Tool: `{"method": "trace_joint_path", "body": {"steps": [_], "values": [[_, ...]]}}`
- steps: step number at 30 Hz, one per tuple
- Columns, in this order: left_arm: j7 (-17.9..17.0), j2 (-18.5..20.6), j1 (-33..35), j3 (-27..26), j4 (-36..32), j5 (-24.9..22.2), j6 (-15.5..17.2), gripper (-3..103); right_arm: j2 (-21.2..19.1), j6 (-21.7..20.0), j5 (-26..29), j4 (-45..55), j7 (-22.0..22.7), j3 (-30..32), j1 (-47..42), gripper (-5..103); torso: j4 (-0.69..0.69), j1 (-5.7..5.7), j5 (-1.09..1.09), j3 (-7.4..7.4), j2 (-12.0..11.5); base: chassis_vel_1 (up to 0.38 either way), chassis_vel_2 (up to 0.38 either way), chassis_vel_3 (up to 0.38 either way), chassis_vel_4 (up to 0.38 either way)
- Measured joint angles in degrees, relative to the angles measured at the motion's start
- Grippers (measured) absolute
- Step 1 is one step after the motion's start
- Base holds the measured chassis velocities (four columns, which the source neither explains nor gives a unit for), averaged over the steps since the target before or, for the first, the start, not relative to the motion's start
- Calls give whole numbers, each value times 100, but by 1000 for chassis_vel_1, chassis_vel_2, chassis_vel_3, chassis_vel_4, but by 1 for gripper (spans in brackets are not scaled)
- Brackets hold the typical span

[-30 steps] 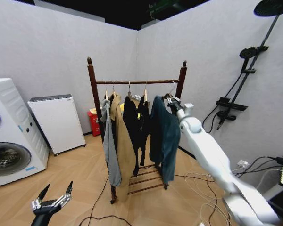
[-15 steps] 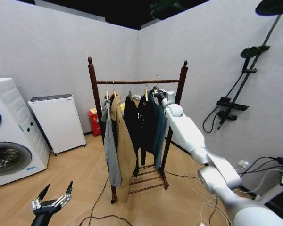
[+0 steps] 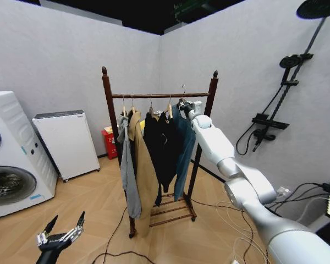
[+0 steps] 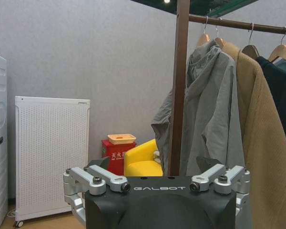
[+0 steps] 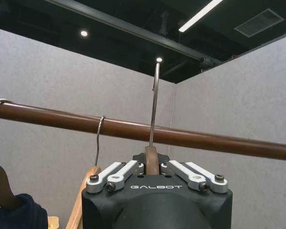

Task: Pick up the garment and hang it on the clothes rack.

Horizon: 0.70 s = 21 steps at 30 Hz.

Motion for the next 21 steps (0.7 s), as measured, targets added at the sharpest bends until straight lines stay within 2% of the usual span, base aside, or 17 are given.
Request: {"method": "trace_joint_path", "body": {"steps": [6, 15, 21], "values": [[0, 0, 0, 0, 0, 0, 0, 100, 90, -80, -30, -169, -9, 99, 53, 9, 0, 0, 0, 0, 0, 0, 0, 0, 0], [0, 0, 0, 0, 0, 0, 0, 100, -10, -284, 86, 449, 23, 139, -277, 9, -1, -1, 0, -1, 1, 0, 0, 0, 0], [0, 0, 0, 0, 0, 0, 0, 100, -72, -373, 191, 625, 44, 101, -323, 9, 0, -2, 0, -1, 2, -76, 97, 91, -79]]}}
